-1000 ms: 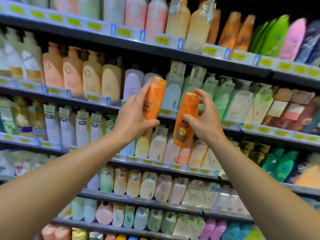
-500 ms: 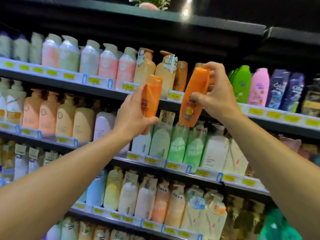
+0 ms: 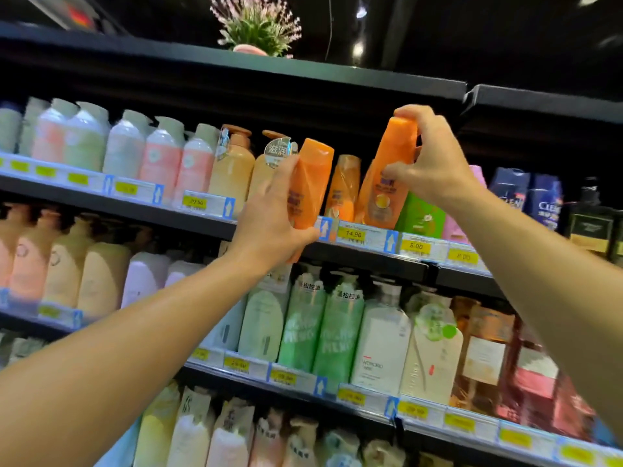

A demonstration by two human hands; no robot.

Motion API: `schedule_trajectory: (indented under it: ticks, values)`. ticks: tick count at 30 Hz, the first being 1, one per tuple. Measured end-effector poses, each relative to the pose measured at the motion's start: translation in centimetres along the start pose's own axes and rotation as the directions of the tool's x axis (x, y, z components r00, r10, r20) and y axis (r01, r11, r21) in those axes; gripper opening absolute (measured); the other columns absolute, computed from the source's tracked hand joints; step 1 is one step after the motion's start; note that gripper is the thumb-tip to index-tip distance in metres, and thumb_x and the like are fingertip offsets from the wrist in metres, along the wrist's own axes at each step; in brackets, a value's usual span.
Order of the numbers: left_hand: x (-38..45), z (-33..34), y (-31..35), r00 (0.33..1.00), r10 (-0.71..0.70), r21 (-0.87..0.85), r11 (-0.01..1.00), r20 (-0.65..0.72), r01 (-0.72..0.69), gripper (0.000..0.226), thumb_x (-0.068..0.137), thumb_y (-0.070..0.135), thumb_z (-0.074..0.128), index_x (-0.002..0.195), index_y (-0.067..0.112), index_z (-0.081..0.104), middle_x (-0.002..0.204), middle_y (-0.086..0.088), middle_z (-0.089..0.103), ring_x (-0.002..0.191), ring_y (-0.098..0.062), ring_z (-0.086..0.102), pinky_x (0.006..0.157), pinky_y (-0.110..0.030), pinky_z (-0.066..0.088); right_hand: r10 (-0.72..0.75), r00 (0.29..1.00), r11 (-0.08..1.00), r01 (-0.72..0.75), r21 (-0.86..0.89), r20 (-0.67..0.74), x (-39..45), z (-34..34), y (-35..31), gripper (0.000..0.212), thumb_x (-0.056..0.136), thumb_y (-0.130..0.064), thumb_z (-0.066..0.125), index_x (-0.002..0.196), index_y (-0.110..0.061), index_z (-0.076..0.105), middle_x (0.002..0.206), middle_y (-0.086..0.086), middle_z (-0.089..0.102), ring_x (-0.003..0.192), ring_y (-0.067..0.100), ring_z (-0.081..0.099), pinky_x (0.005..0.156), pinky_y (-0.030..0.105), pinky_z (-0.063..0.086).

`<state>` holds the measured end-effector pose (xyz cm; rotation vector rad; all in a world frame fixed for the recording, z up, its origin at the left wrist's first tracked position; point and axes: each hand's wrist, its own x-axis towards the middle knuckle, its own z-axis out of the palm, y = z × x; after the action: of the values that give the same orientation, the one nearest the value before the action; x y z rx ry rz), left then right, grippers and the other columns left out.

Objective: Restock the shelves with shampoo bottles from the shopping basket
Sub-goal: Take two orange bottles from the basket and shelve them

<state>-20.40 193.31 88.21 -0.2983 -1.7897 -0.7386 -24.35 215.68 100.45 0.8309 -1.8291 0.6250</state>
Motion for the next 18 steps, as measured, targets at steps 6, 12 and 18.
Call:
schedule_trajectory:
  ticks: [6,12,18]
  values:
    - [1.1,0.7,0.2,1.000,-0.005,0.017,1.000,-0.028,0.005,0.106,0.065,0.033,0.087,0.146,0.043,0.019,0.128,0.001,0.050,0.108,-0.022,0.057,0.084,-0.048,0.055,0.025,0.995,0.998,-0.020,-0.054,0.092,0.3,1.0,1.2,0.062,0.073,-0.019,0.079,0.126,-0.032,0.049,0.115,0.003,0.053,0.095,0.021,0.057,0.078,0.033,0.049]
    - [2.3,0.9,0.2,0.999,-0.006,0.045,0.999,-0.047,0.008,0.107,0.065,0.034,0.087,0.147,0.039,0.019,0.135,-0.001,0.049,0.117,-0.023,0.053,0.090,-0.049,0.053,0.073,0.986,0.991,-0.054,-0.124,0.147,0.8,0.8,1.2,0.032,0.086,-0.029,0.066,0.117,-0.030,0.058,0.105,-0.001,0.064,0.090,0.017,0.060,0.068,0.024,0.044]
    - [3.3,1.2,0.2,0.999,0.008,0.064,0.998,-0.048,-0.005,0.108,0.066,0.033,0.088,0.148,0.039,0.018,0.137,-0.002,0.047,0.119,-0.024,0.051,0.087,-0.042,0.052,0.233,0.960,0.947,-0.187,-0.261,0.158,2.3,0.3,1.3,0.026,0.090,-0.039,0.056,0.117,-0.036,0.058,0.108,-0.005,0.060,0.112,0.025,0.053,0.099,0.046,0.032]
